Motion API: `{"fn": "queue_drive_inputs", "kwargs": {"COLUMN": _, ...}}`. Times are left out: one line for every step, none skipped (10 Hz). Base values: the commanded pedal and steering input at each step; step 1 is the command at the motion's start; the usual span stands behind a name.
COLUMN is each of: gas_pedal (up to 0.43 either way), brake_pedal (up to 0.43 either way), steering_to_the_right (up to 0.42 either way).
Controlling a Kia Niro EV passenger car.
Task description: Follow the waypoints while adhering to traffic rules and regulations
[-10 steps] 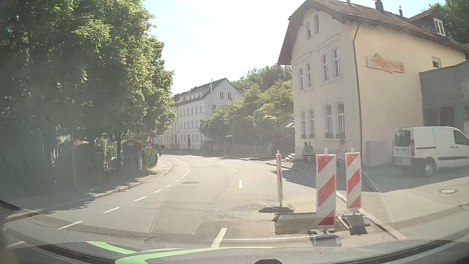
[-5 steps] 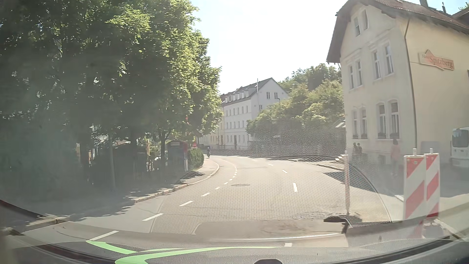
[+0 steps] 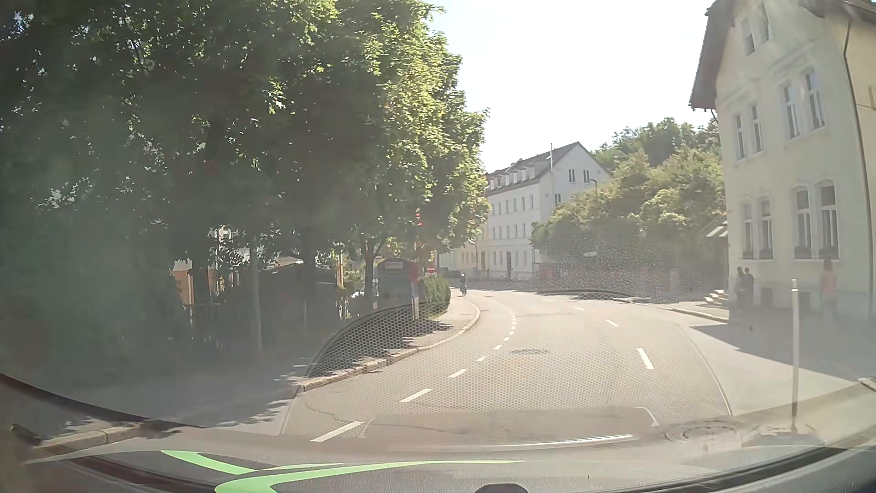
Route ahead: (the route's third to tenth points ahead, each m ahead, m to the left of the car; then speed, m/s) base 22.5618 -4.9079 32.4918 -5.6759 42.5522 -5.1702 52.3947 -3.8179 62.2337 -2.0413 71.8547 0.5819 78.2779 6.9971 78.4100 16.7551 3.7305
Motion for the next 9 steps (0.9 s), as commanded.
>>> {"fn": "queue_drive_inputs", "kwargs": {"gas_pedal": 0.299, "brake_pedal": 0.0, "steering_to_the_right": -0.033}}
{"fn": "queue_drive_inputs", "kwargs": {"gas_pedal": 0.28, "brake_pedal": 0.0, "steering_to_the_right": 0.025}}
{"fn": "queue_drive_inputs", "kwargs": {"gas_pedal": 0.28, "brake_pedal": 0.0, "steering_to_the_right": 0.086}}
{"fn": "queue_drive_inputs", "kwargs": {"gas_pedal": 0.26, "brake_pedal": 0.0, "steering_to_the_right": 0.114}}
{"fn": "queue_drive_inputs", "kwargs": {"gas_pedal": 0.24, "brake_pedal": 0.0, "steering_to_the_right": 0.17}}
{"fn": "queue_drive_inputs", "kwargs": {"gas_pedal": 0.22, "brake_pedal": 0.0, "steering_to_the_right": 0.207}}
{"fn": "queue_drive_inputs", "kwargs": {"gas_pedal": 0.197, "brake_pedal": 0.0, "steering_to_the_right": 0.242}}
{"fn": "queue_drive_inputs", "kwargs": {"gas_pedal": 0.197, "brake_pedal": 0.0, "steering_to_the_right": 0.27}}
{"fn": "queue_drive_inputs", "kwargs": {"gas_pedal": 0.189, "brake_pedal": 0.0, "steering_to_the_right": 0.285}}
